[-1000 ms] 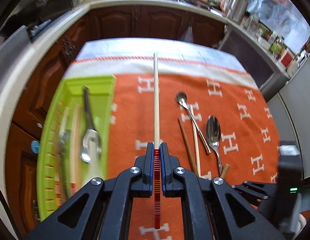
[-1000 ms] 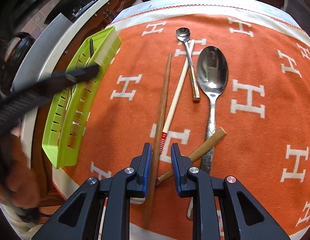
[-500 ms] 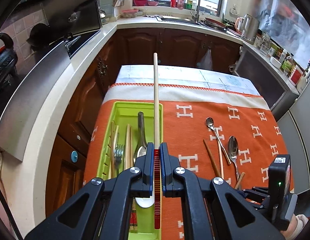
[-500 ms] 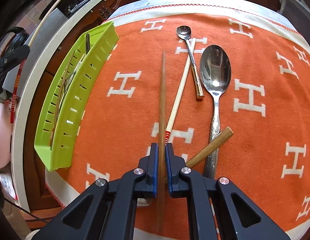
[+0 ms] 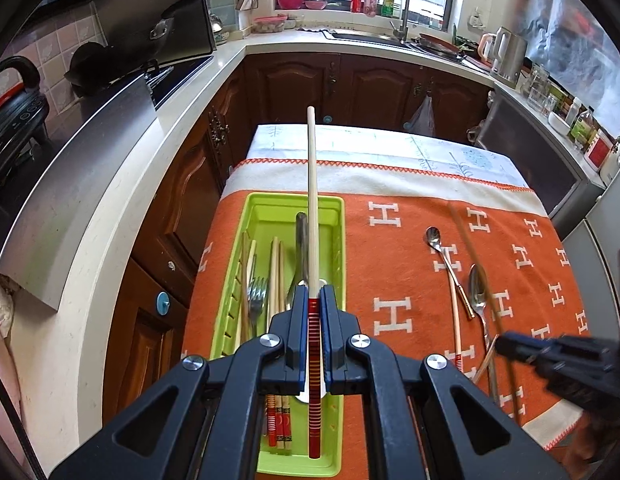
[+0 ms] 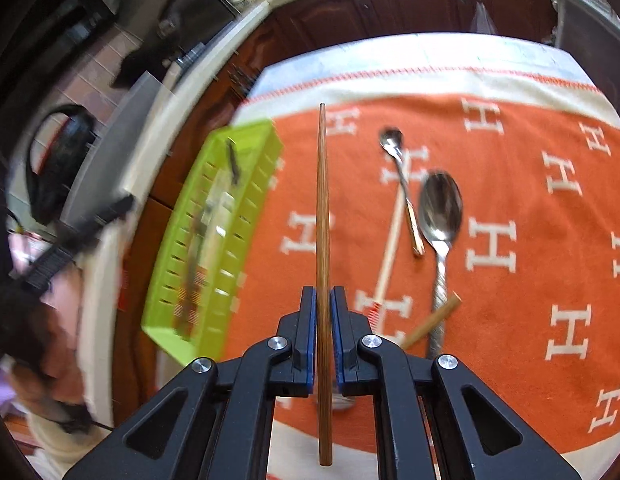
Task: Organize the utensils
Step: 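Lower both held chopsticks into the green tray and open both grippers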
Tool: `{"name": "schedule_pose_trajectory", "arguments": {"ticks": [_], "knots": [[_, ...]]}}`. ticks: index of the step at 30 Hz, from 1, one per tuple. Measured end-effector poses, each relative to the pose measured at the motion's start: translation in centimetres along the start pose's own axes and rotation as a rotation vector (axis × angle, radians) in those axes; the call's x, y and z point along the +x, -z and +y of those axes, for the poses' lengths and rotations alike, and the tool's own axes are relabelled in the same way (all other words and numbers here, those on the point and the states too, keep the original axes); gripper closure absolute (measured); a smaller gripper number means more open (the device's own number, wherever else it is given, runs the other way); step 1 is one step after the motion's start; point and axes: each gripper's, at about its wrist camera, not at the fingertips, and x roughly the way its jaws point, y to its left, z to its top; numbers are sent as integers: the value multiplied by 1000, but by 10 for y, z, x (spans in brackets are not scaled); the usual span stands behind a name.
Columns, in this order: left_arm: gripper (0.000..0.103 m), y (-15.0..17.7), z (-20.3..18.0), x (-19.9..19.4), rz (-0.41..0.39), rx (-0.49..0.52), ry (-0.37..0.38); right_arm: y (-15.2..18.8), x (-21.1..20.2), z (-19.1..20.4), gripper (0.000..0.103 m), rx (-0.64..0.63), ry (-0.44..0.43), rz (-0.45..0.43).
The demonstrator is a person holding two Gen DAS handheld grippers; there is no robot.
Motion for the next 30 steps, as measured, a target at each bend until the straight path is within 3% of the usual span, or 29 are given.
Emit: {"name": "schedule_pose_trajectory", "arguments": {"ticks": [9, 17, 23, 30], "knots": [[100, 10, 11, 16, 42, 4, -71, -44, -9, 56, 96, -14, -87, -41], [99, 27, 32, 49, 135, 20, -142, -62, 47, 89, 96, 31, -129, 39], [99, 35, 46, 64, 184, 4, -127, -60, 88, 101, 96, 54, -151, 101], [95, 31, 56, 64, 182, -17, -123, -57, 127, 107, 96, 76, -134, 153]]}}
